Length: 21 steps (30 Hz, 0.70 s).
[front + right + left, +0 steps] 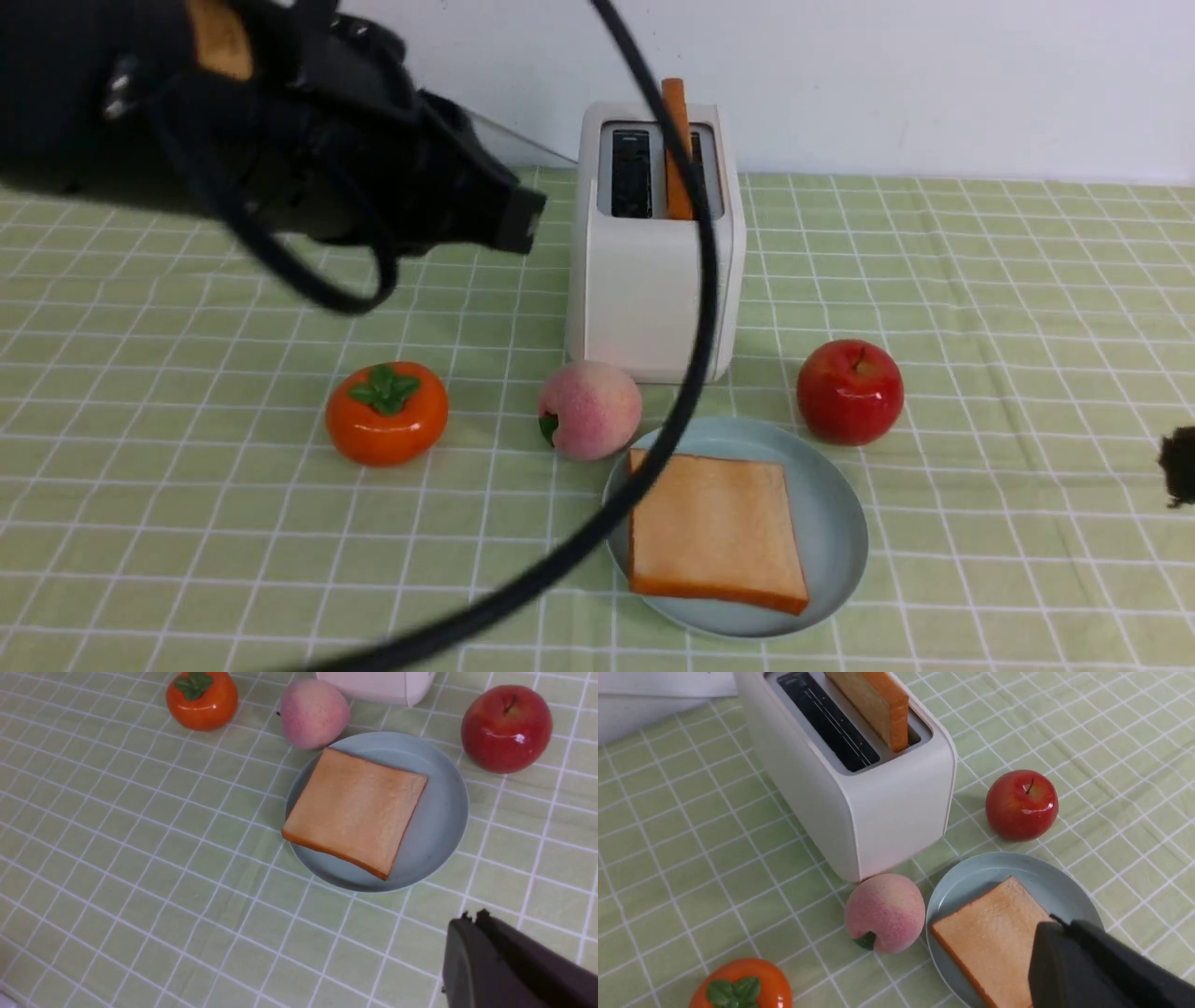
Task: Take toasted bread from bread machine on green coffee tablecloth place on plate.
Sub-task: 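Grasp the toast slice in the toaster and pull it up out of the slot with the right gripper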
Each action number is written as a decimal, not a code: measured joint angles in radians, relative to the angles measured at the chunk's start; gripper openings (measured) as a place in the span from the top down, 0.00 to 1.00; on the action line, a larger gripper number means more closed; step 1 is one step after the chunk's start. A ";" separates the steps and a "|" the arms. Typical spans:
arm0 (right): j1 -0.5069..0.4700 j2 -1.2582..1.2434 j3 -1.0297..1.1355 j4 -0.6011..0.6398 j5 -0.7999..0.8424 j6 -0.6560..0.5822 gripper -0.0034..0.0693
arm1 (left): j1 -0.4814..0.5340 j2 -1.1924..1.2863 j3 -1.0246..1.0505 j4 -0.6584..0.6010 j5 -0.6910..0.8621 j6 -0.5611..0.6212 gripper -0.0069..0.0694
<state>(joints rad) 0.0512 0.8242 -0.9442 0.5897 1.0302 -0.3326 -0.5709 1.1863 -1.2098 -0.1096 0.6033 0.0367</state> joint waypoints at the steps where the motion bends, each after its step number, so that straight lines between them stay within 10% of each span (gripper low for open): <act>1: 0.000 0.048 0.000 0.046 -0.019 -0.026 0.95 | 0.000 -0.067 0.097 0.000 -0.047 -0.015 0.93; 11: 0.230 0.345 -0.128 0.088 -0.127 -0.061 0.95 | 0.000 -0.457 0.555 -0.011 -0.287 -0.025 0.93; 21: 0.426 0.735 -0.600 -0.407 -0.175 0.319 0.90 | 0.000 -0.605 0.682 -0.043 -0.394 -0.026 0.93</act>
<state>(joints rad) 0.4769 1.5596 -1.5447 0.1826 0.8551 -0.0139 -0.5709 0.5817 -0.5275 -0.1528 0.2091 0.0111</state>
